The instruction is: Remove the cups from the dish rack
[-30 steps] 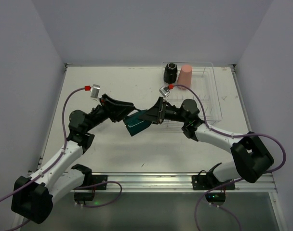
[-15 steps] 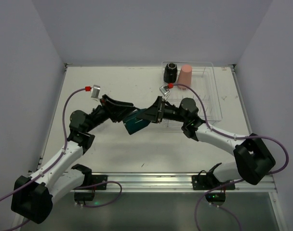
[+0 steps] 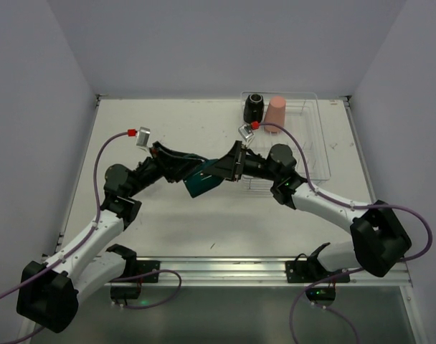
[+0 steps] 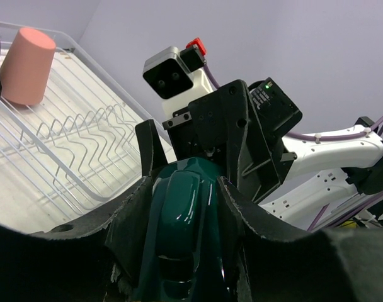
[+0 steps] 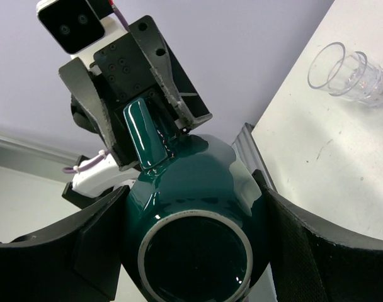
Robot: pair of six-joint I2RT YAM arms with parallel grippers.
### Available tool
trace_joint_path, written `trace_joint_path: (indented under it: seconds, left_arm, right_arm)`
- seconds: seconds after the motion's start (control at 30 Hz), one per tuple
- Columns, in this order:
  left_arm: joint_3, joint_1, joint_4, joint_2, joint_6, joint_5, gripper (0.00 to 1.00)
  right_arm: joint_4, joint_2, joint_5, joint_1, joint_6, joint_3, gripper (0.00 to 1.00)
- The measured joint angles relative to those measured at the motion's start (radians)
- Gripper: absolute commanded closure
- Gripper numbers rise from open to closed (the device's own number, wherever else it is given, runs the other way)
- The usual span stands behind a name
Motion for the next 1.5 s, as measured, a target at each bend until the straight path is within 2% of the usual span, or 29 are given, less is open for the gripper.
trace_joint_path:
  seconds: [0.23,0.43,0.63,0.67,0.73,0.87,0.9,0.93,1.0,1.03,1.1,1.13,1.27,1.5]
  left_arm:
    - [0.000,-0.003,0.009,0.011,-0.001,-0.001,0.49]
    - [0.000,-0.011,0.021,0.026,-0.002,-0.003,0.51]
    - [0.000,-0.013,0.023,0.034,-0.001,-0.012,0.67]
    - [0.000,-0.013,0.022,0.036,0.000,-0.016,0.80]
    - [0.001,-0.011,0.028,0.040,-0.015,-0.018,0.99]
    - [0.006,-0.012,0.036,0.043,-0.018,-0.021,1.00]
    - [0.006,-0.013,0.036,0.046,-0.018,-0.021,1.00]
    - [0.008,-0.013,0.031,0.048,-0.018,-0.021,1.00]
    - [0.023,-0.012,0.000,0.048,-0.010,-0.019,1.00]
    - [0.039,-0.012,-0.033,0.049,-0.001,-0.017,1.00]
    - [0.084,-0.012,-0.108,0.050,0.019,-0.014,1.00]
    - [0.114,-0.013,-0.153,0.050,0.044,-0.016,1.00]
    - [0.217,-0.029,-0.335,0.067,0.143,-0.013,1.00]
    - [0.336,-0.052,-0.586,0.108,0.271,0.021,1.00]
  right_arm:
    - [0.001,0.044,0.002,0.010,0.001,0.014,1.00]
    - [0.009,0.054,0.003,0.013,0.006,0.014,1.00]
    - [0.014,0.054,-0.001,0.014,0.008,0.014,1.00]
    - [0.015,0.054,-0.002,0.014,0.008,0.014,1.00]
    - [0.026,0.054,-0.013,0.013,0.019,0.014,1.00]
    - [0.041,0.053,-0.017,0.011,0.024,0.015,1.00]
    - [0.040,0.053,-0.017,0.010,0.024,0.015,0.95]
    - [0.037,0.053,-0.017,0.010,0.024,0.015,0.73]
    - [0.025,0.053,-0.018,0.008,0.017,0.018,0.48]
    - [0.006,0.053,-0.019,0.006,0.011,0.026,0.25]
    - [-0.049,0.042,-0.022,0.000,-0.012,0.055,0.04]
    - [-0.100,0.032,-0.013,-0.001,-0.042,0.077,0.01]
    - [-0.312,-0.004,0.043,0.019,-0.175,0.147,0.01]
    - [-0.548,-0.088,0.135,0.019,-0.285,0.166,0.01]
